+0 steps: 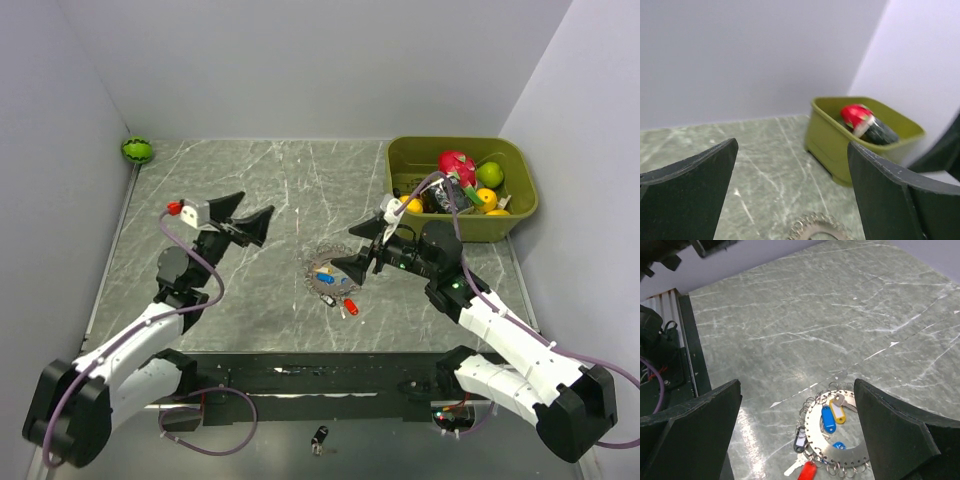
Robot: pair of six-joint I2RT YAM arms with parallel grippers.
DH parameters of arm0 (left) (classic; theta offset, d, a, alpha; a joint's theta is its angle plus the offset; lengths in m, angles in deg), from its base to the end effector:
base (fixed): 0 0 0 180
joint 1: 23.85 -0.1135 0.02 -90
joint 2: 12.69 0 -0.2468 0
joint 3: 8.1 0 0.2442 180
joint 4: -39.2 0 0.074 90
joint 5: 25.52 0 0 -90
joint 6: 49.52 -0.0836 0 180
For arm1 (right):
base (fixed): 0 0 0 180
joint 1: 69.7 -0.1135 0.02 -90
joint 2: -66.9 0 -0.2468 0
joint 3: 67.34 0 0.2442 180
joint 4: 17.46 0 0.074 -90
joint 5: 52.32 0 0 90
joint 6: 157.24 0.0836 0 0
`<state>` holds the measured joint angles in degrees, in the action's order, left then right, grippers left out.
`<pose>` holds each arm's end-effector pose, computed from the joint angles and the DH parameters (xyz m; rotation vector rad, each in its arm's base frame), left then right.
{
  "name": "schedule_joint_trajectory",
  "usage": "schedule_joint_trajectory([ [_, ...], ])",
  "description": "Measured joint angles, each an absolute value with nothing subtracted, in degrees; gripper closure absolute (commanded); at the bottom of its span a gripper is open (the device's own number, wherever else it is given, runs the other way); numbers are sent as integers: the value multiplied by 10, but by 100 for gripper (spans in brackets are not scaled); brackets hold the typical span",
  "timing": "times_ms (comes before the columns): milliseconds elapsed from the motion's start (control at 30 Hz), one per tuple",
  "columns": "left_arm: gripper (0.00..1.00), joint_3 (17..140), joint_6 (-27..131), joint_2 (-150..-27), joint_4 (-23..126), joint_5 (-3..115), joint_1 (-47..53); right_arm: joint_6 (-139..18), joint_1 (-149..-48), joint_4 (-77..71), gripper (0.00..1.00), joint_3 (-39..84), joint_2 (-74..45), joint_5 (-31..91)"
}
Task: Put the keys on the keyring
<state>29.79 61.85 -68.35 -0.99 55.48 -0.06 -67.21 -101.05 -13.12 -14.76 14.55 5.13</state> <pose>0.2309 -0.1161 0.3025 0.1682 1.2092 -0.7838 0.1965 0.1724 0.2995 -0.8752 1.4646 0.8772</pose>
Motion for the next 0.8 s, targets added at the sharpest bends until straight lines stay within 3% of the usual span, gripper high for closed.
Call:
schedule_joint_trajectory([
  [267,4,301,616,-611,87,702,-1,-652,-1010,-129,0,-148,146,91],
  [500,4,279,618,-582,165,805,-1,-608,-1010,-95,0,-164,161,268],
  [800,4,243,648,-566,236,920,-1,-538,-998,-79,0,-272,202,465],
])
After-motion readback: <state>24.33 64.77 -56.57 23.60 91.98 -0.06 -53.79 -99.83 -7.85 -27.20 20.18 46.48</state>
